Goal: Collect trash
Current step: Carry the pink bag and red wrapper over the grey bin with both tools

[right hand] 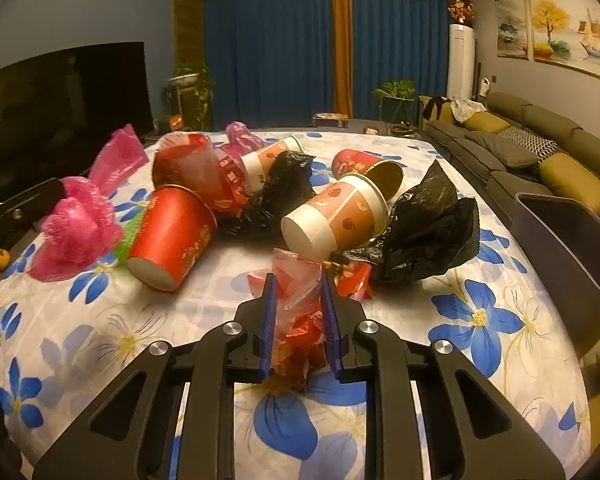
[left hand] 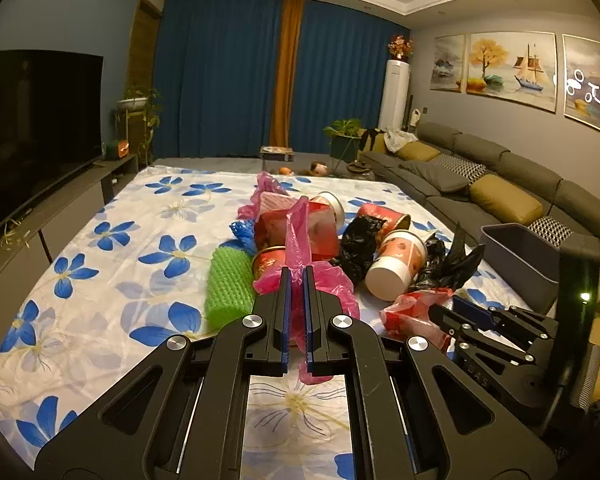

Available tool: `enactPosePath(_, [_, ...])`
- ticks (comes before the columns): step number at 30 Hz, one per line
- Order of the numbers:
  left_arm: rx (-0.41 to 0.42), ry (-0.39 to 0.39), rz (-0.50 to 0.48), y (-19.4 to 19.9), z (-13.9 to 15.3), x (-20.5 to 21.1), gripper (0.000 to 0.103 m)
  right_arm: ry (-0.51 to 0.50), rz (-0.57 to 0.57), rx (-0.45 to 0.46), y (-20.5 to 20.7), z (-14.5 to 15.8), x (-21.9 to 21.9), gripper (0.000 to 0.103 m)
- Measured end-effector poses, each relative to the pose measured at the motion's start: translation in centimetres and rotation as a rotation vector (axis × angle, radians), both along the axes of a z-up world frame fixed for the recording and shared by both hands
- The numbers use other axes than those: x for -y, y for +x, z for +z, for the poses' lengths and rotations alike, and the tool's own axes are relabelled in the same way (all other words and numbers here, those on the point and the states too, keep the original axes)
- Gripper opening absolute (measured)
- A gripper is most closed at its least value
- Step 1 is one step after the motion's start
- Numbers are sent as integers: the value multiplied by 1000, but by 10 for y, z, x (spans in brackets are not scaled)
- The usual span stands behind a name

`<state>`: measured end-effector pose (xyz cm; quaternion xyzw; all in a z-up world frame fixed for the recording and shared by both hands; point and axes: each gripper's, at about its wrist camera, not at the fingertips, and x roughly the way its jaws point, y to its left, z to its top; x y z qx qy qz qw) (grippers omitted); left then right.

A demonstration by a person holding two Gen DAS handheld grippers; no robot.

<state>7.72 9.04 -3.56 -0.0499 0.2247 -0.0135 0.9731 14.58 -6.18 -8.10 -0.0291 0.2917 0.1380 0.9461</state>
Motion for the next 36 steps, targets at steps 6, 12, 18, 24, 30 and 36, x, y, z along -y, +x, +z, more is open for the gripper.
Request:
enactPosePath(6, [13,-1,-11,-3,3,4,5,7,24,52,-25,12,9,3])
enactPosePath(12, [27,-5,-20,-6,7,6,5,30,20,105,-42,25,20,3])
enactPosePath(18, [48,-2,-51,-8,15,20,5,48,10,159,-58,42,33,3])
enactPosePath(24, [74,9,-92,-3,25,44,5,65,-25,207,-66,58,53,3])
enactPosePath(30, [108,13,-169,10,41,84,5,76,-106,269,-67,78,90,3])
enactPosePath(36, [151,2,-267,31,58,139,5,60,-229,331,-65,94,141,3])
